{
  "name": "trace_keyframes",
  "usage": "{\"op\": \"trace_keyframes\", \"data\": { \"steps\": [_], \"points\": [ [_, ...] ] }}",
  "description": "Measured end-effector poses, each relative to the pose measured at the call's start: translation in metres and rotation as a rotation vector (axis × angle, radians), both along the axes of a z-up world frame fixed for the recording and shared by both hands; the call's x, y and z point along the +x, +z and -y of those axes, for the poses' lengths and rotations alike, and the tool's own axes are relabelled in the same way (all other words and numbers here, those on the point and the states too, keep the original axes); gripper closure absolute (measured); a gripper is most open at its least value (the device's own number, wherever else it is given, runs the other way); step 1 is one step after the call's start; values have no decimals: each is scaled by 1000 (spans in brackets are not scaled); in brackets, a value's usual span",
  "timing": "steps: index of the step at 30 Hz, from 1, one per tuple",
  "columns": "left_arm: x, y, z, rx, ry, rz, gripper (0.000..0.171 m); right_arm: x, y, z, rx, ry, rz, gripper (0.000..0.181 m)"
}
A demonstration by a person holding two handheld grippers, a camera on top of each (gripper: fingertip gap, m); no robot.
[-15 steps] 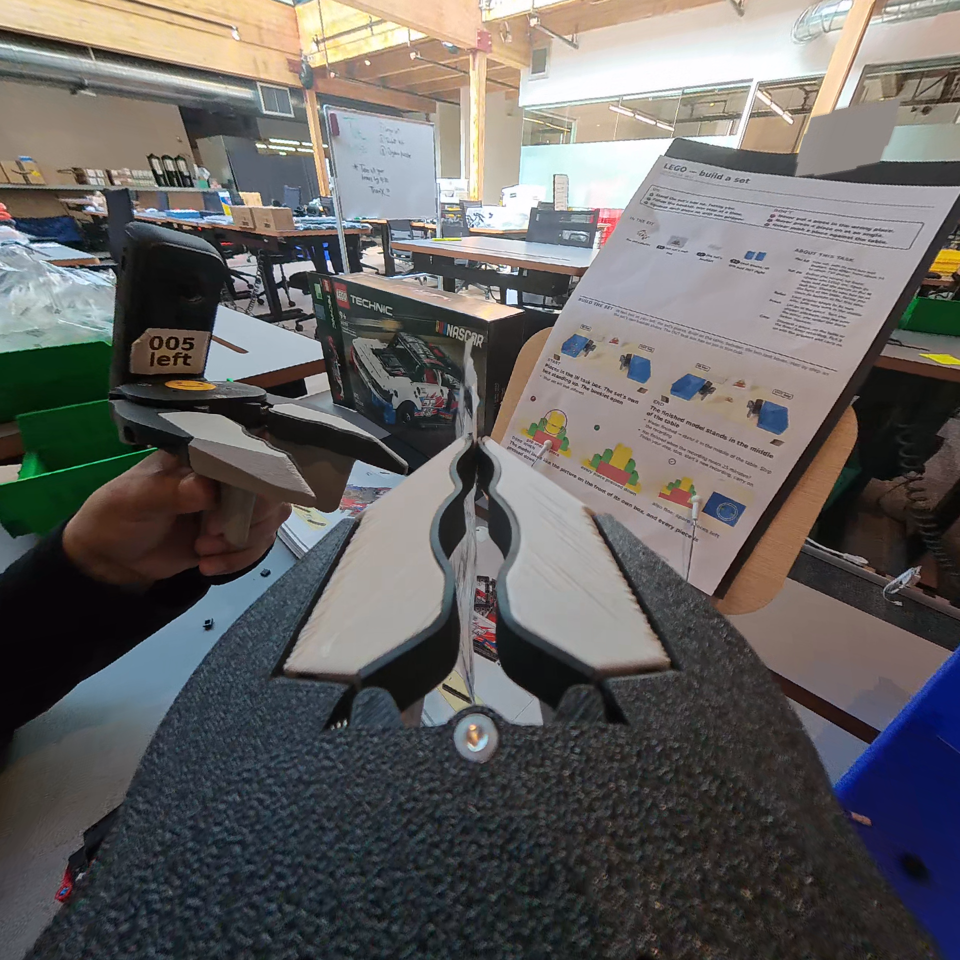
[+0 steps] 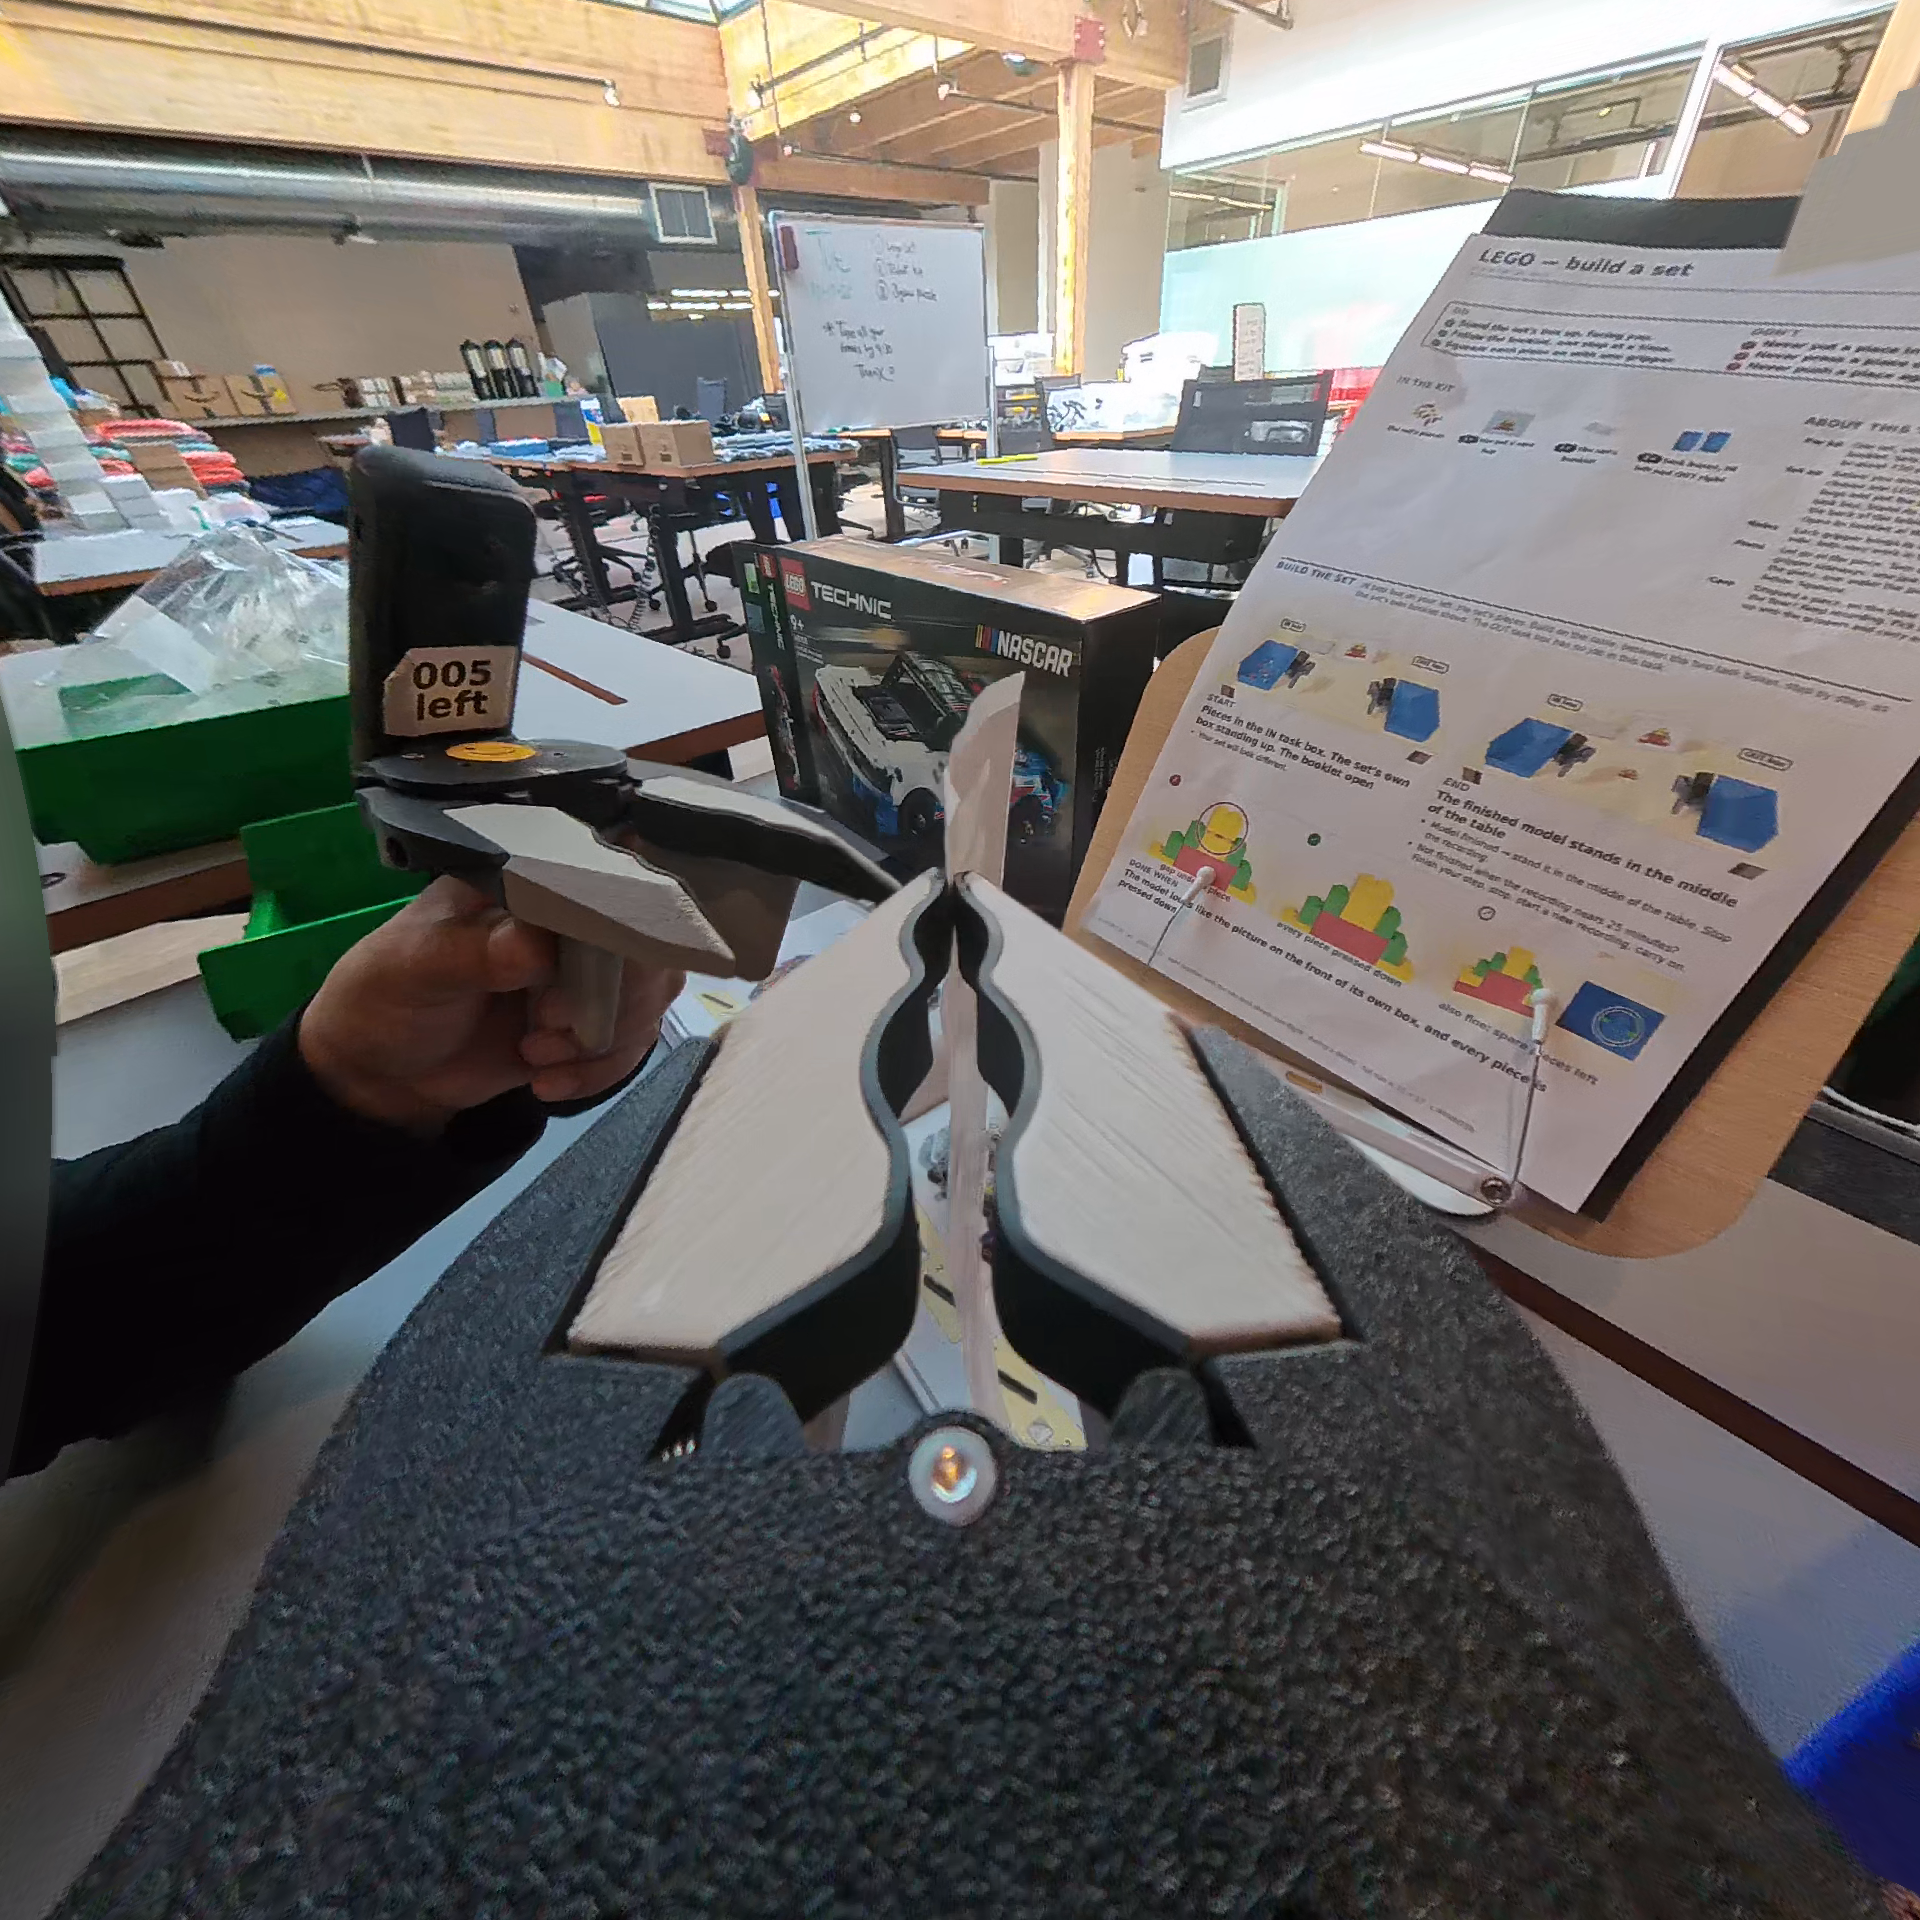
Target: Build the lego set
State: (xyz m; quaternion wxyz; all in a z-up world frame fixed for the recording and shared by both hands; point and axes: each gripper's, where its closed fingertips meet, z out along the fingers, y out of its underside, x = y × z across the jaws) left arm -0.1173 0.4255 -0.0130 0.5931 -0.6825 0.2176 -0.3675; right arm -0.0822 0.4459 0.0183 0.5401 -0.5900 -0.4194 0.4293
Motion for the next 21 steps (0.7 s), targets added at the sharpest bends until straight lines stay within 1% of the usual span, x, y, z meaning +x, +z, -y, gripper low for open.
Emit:
{"op": "trace_keyframes", "data": {
  "steps": [3,6,7,9,10,11,13,14,16,18,19,21],
  "points": [
    [-18,5,1,48,28,-53,115,-3,-4,4,-30,53,7,181],
    [-34,16,6,92,35,-45,114,-3,-5,3,-53,67,4,181],
    [-35,16,8,98,25,-65,114,-3,-5,5,-66,87,1,181],
    [-42,9,11,107,31,-170,113,-10,-8,18,-119,183,0,181],
    [-48,8,15,123,24,-226,118,-14,-11,25,-144,232,2,181],
    [-56,12,23,144,10,-232,129,-19,-14,28,-158,257,7,181],
    [-71,24,39,154,-40,-151,151,-26,-25,27,-166,263,47,181],
    [-78,23,41,127,-40,-147,150,-29,-31,26,-176,264,68,181],
    [-86,8,34,72,2,-218,133,-34,-38,27,-213,291,78,181],
    [-78,-1,31,53,-11,-254,115,-39,-41,34,-254,347,76,181],
    [-69,-3,33,46,-50,-256,114,-41,-44,36,-266,364,82,181],
    [-50,-8,38,45,-129,-271,119,-45,-49,40,-276,386,100,181]
  ]
}}
